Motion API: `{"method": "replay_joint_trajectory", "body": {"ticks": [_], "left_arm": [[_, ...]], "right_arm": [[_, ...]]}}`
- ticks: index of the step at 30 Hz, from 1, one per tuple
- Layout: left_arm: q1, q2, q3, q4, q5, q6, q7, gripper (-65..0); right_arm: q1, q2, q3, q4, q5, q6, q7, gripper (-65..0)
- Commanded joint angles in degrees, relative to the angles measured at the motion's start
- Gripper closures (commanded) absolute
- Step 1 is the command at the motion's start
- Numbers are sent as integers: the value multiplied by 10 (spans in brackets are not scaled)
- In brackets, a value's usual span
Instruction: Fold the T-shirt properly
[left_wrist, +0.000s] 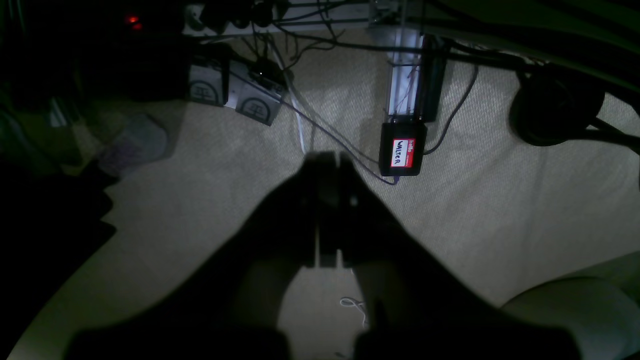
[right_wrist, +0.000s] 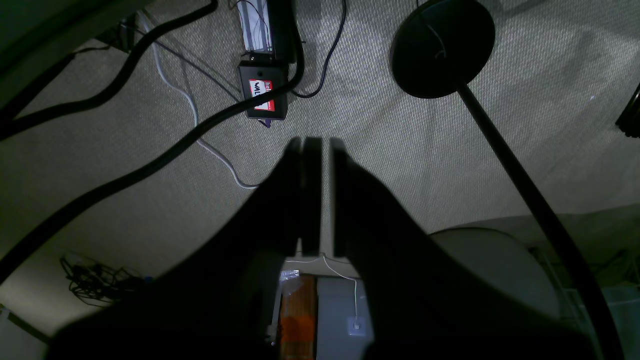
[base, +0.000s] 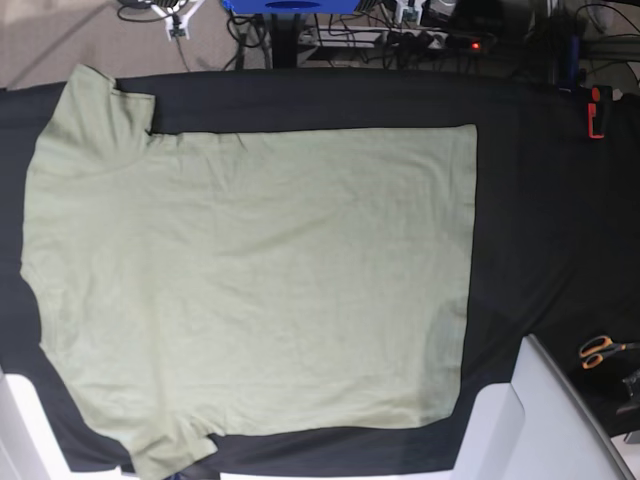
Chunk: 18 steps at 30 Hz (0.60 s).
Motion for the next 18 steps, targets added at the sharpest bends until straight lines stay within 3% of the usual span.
{"method": "replay_joint_trajectory", "body": {"ticks": [1, 6, 11, 18], "left_arm": [[6, -2, -1, 0, -2, 3, -5, 0], [21, -2, -1, 14, -2, 3, -12, 0], [53, -3, 1, 27, -1, 3, -80, 0], [69, -12, 0, 27, -1, 3, -86, 0]], "right_arm": [[-4, 2, 0, 1, -1, 0, -1, -21], [-12, 2, 2, 3, 0, 0, -1, -21], [-48, 1, 1, 58, -1, 0, -1, -14], [-91, 2, 3, 130, 1, 0, -35, 0]]}}
